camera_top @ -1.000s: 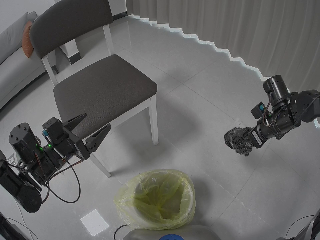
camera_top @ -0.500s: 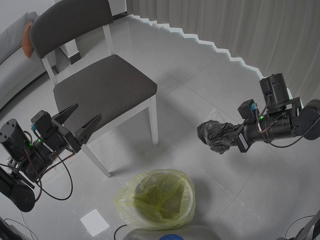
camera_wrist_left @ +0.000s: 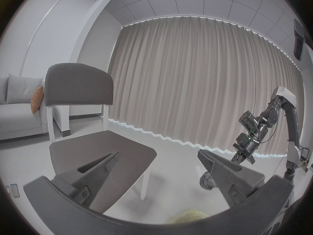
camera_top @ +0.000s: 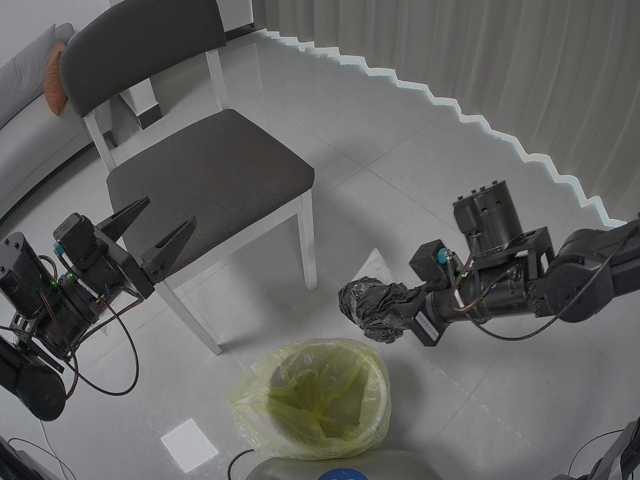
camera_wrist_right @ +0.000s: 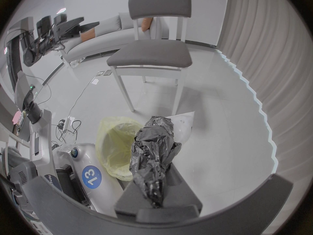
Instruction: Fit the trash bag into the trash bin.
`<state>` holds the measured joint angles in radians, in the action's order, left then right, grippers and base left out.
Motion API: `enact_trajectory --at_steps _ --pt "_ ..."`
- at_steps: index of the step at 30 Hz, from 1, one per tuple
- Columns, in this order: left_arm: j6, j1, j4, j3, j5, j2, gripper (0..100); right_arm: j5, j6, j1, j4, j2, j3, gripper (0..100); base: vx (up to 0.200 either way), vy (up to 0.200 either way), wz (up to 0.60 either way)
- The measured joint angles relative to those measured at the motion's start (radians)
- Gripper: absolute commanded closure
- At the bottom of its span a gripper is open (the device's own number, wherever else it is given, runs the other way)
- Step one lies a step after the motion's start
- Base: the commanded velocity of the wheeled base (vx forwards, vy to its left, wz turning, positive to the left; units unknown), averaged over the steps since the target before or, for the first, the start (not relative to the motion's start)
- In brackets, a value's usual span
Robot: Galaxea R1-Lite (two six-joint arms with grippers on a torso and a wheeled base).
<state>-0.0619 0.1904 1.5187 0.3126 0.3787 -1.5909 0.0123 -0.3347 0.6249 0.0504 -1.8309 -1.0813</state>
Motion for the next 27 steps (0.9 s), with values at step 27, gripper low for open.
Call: enact_trajectory --at_steps 27 --pt "-0.008 -0.008 -0.003 0.002 0.041 0.008 0 0.034 0.051 0.160 0.068 -0.288 -0.017 100 0.000 0.000 0.00"
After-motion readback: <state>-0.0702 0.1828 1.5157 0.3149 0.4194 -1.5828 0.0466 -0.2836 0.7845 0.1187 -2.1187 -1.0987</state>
